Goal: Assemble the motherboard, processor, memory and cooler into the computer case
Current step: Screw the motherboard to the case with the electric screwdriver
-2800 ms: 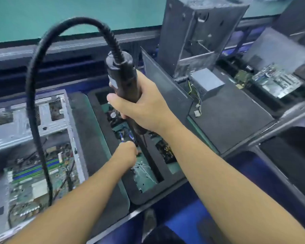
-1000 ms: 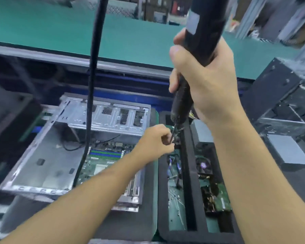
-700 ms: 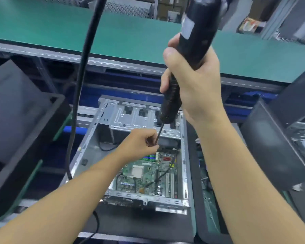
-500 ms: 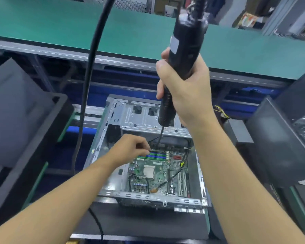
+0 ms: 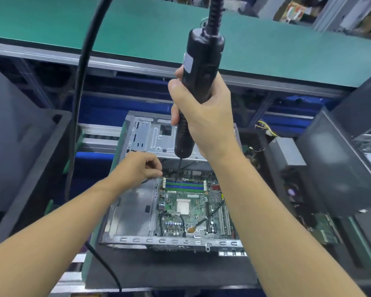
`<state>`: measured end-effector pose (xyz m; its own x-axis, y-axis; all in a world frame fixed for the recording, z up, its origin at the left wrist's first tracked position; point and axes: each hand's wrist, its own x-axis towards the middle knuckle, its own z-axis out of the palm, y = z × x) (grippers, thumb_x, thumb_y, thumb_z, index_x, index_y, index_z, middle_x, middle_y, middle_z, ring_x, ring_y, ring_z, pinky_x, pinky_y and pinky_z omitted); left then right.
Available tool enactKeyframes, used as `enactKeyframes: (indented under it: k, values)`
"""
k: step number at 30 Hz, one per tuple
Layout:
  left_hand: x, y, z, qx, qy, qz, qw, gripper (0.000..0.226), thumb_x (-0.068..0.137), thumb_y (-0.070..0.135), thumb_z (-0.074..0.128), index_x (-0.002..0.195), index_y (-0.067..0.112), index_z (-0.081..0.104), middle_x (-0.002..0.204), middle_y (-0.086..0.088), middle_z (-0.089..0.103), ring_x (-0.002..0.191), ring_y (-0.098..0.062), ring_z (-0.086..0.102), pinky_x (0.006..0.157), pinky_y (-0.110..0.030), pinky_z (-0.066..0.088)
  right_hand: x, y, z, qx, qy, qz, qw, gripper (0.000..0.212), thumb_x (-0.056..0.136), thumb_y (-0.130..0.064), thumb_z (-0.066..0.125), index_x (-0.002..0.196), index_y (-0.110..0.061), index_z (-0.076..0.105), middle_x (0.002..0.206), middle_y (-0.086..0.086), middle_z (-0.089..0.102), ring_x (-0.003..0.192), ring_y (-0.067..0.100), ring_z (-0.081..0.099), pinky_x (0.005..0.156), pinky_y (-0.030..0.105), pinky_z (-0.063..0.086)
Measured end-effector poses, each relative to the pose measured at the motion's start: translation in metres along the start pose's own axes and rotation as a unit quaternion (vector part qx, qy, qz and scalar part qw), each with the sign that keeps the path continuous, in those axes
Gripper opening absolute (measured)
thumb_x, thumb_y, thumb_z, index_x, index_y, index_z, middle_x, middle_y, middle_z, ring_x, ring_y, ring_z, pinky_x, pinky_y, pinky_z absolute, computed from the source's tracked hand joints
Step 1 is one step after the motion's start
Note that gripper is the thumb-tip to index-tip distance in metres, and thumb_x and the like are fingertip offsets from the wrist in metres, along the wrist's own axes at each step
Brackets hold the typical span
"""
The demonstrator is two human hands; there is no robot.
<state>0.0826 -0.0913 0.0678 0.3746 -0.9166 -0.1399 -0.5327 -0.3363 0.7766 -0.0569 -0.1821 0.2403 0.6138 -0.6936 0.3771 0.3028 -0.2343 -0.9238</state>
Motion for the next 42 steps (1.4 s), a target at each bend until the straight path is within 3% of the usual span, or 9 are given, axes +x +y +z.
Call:
enactKeyframes:
  k: [5, 8, 12, 18, 23, 26, 35, 42]
  values:
    - [-0.003, 0.003, 0.052, -0.08, 0.025, -0.056, 0.995, 0.02, 0.074, 0.005, 0.082, 0.075, 0.023, 0.072, 0.065, 0.002, 0.071, 0.062, -0.01, 0.07, 0.068, -0.025, 0.059, 0.002, 0.011, -0.01, 0.012, -0.018, 0.001, 1.0, 0.023, 0.089, -0.01, 0.066, 0.1, 0.004, 0.052, 0.074, 0.016, 0.052, 0.05, 0.023, 0.052, 0.054, 0.037, 0.05]
    - [-0.003, -0.005, 0.073, -0.084, 0.019, -0.076, 0.993, 0.015, 0.073, 0.013, 0.084, 0.07, 0.024, 0.075, 0.064, 0.006, 0.072, 0.064, -0.01, 0.07, 0.07, -0.028, 0.06, -0.002, 0.023, -0.022, 0.02, -0.026, 0.011, 0.999, 0.017, 0.09, -0.008, 0.065, 0.098, 0.001, 0.054, 0.073, 0.013, 0.052, 0.051, 0.023, 0.05, 0.052, 0.035, 0.048]
    - [-0.002, -0.013, 0.084, -0.058, 0.016, -0.063, 0.996, 0.018, 0.068, 0.018, 0.088, 0.065, 0.027, 0.073, 0.066, 0.015, 0.07, 0.063, -0.001, 0.063, 0.063, -0.013, 0.049, -0.005, 0.038, -0.039, 0.033, -0.012, 0.03, 0.999, 0.018, 0.088, -0.009, 0.065, 0.095, 0.001, 0.052, 0.069, 0.012, 0.05, 0.05, 0.021, 0.05, 0.053, 0.031, 0.048]
    - [0.005, -0.001, 0.105, -0.03, -0.099, 0.011, 0.995, 0.03, 0.069, 0.02, 0.087, 0.06, 0.033, 0.062, 0.058, 0.019, 0.062, 0.054, 0.001, 0.056, 0.053, -0.006, 0.037, -0.013, 0.051, -0.062, 0.05, -0.004, 0.062, 0.997, 0.011, 0.088, -0.009, 0.064, 0.093, -0.012, 0.055, 0.076, 0.008, 0.054, 0.046, 0.024, 0.05, 0.051, 0.025, 0.045]
    - [0.013, 0.001, 0.123, -0.004, -0.156, 0.008, 0.988, 0.018, 0.072, 0.031, 0.085, 0.068, 0.028, 0.068, 0.065, 0.011, 0.068, 0.058, -0.015, 0.067, 0.05, -0.018, 0.049, -0.016, 0.064, -0.081, 0.032, 0.004, 0.083, 0.996, 0.011, 0.089, -0.008, 0.064, 0.094, -0.012, 0.055, 0.064, 0.003, 0.054, 0.045, 0.024, 0.051, 0.052, 0.027, 0.045]
    - [0.016, 0.004, 0.128, 0.026, -0.149, 0.024, 0.988, 0.019, 0.072, 0.033, 0.085, 0.067, 0.031, 0.067, 0.064, 0.015, 0.066, 0.059, -0.008, 0.064, 0.051, -0.02, 0.05, -0.019, 0.069, -0.086, 0.037, 0.014, 0.086, 0.995, 0.012, 0.089, -0.008, 0.064, 0.093, -0.016, 0.056, 0.07, 0.004, 0.055, 0.045, 0.025, 0.051, 0.051, 0.026, 0.045]
    - [0.016, 0.007, 0.128, 0.044, -0.103, 0.013, 0.994, 0.03, 0.071, 0.037, 0.085, 0.059, 0.037, 0.058, 0.056, 0.022, 0.06, 0.056, 0.004, 0.058, 0.05, -0.007, 0.038, -0.017, 0.07, -0.083, 0.046, 0.02, 0.072, 0.996, 0.012, 0.089, -0.008, 0.064, 0.093, -0.018, 0.057, 0.071, -0.001, 0.056, 0.045, 0.023, 0.051, 0.051, 0.023, 0.044]
    - [0.011, 0.005, 0.124, 0.038, -0.08, 0.022, 0.996, 0.034, 0.072, 0.036, 0.084, 0.059, 0.039, 0.053, 0.055, 0.023, 0.058, 0.059, 0.005, 0.057, 0.053, -0.006, 0.038, -0.015, 0.069, -0.074, 0.039, 0.02, 0.052, 0.998, 0.01, 0.089, -0.01, 0.064, 0.096, -0.014, 0.057, 0.068, -0.006, 0.059, 0.045, 0.024, 0.052, 0.052, 0.025, 0.045]
